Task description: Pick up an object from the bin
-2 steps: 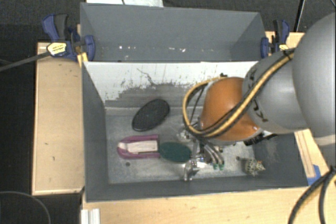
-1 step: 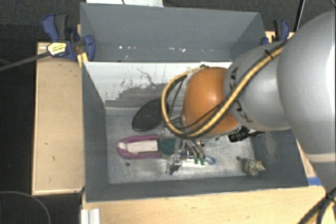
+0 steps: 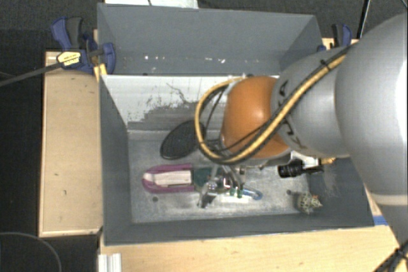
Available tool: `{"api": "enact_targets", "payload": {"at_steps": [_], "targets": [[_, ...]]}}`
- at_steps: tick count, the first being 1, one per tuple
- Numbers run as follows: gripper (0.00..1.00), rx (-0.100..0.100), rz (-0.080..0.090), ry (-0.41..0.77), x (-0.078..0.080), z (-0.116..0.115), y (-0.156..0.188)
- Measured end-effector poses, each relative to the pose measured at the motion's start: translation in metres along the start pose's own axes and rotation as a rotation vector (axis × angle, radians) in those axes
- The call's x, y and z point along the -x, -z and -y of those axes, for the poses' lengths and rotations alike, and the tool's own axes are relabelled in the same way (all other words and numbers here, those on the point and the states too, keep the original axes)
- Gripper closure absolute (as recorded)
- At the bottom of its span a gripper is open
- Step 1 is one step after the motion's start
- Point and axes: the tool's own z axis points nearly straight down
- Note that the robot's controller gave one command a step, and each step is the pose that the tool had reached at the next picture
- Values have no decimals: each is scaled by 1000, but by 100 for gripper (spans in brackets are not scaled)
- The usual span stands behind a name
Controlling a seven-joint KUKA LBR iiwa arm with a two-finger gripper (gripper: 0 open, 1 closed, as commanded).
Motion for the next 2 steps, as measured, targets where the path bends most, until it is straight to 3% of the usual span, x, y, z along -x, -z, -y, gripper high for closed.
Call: {"api": "enact_targets", "payload": {"at_steps": [1,2], "targets": [[0,2,5,-112,-6,5,-45],[0,1,2,-111,-5,4,-43]]}}
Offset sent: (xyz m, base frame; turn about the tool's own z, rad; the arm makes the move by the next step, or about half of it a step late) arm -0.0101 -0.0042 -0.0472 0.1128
